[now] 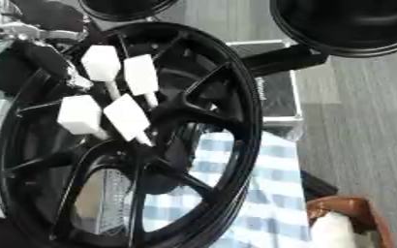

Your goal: Pull the pin out of the wheel hub.

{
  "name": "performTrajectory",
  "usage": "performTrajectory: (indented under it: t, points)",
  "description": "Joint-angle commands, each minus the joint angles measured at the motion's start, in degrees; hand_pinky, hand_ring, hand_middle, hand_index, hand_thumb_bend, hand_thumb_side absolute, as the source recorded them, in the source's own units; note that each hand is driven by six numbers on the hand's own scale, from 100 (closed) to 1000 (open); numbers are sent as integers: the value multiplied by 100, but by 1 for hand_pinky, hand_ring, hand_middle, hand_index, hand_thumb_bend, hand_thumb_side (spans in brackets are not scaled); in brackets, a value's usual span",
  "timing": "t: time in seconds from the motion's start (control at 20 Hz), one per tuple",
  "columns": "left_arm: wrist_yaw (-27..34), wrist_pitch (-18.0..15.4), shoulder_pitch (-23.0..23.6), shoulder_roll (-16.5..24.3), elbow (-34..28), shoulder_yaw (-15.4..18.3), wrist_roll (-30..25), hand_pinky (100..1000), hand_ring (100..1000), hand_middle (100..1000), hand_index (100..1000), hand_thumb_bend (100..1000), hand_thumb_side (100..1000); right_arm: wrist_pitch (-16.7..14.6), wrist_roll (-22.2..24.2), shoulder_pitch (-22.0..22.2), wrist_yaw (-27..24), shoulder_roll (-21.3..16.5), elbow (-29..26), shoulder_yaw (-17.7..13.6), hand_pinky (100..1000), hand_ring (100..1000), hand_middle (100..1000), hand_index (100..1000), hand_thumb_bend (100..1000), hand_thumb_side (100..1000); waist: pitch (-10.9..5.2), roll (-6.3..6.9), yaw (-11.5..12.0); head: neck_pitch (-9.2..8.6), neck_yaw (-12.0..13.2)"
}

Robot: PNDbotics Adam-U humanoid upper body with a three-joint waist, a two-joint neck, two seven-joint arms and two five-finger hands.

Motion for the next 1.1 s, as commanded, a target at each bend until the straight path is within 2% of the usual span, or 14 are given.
performTrajectory:
  t: [0.05,0.25,0.35,0.55,0.65,0.9,1.1]
  points:
    - [189,83,-112,121,-111,63,-2,758,682,586,782,421,827,18,-3,-20,-20,-34,-71,-10,693,538,425,758,100,630,-85,-30,1,30,28]
    - [392,138,-124,167,-247,86,-48,754,670,583,774,420,835,32,-11,-12,-18,-31,-71,-14,693,537,425,758,100,632,-90,-30,3,30,35]
    - [439,110,-119,191,-301,85,-119,766,714,649,843,535,888,40,-8,-9,-20,-26,-71,-11,693,537,424,758,100,634,-94,-29,5,30,34]
    - [364,-70,-126,225,-369,102,-325,803,779,729,871,731,912,40,-3,-7,-25,-27,-71,-15,693,537,425,758,100,636,-105,-24,10,30,14]
    - [325,-184,-141,234,-380,127,-418,812,789,740,872,782,914,35,1,-6,-29,-32,-71,-16,693,537,425,758,100,637,-113,-21,11,30,-13]
    - [313,-442,-193,259,-389,223,-589,810,786,731,856,810,911,35,4,0,-41,-40,-71,-25,693,537,425,758,100,640,-139,-7,26,30,-51]
    - [372,-487,-237,257,-424,274,-597,807,782,726,858,793,896,31,6,-2,-54,-44,-71,-30,693,537,425,758,100,645,-154,2,39,30,-46]
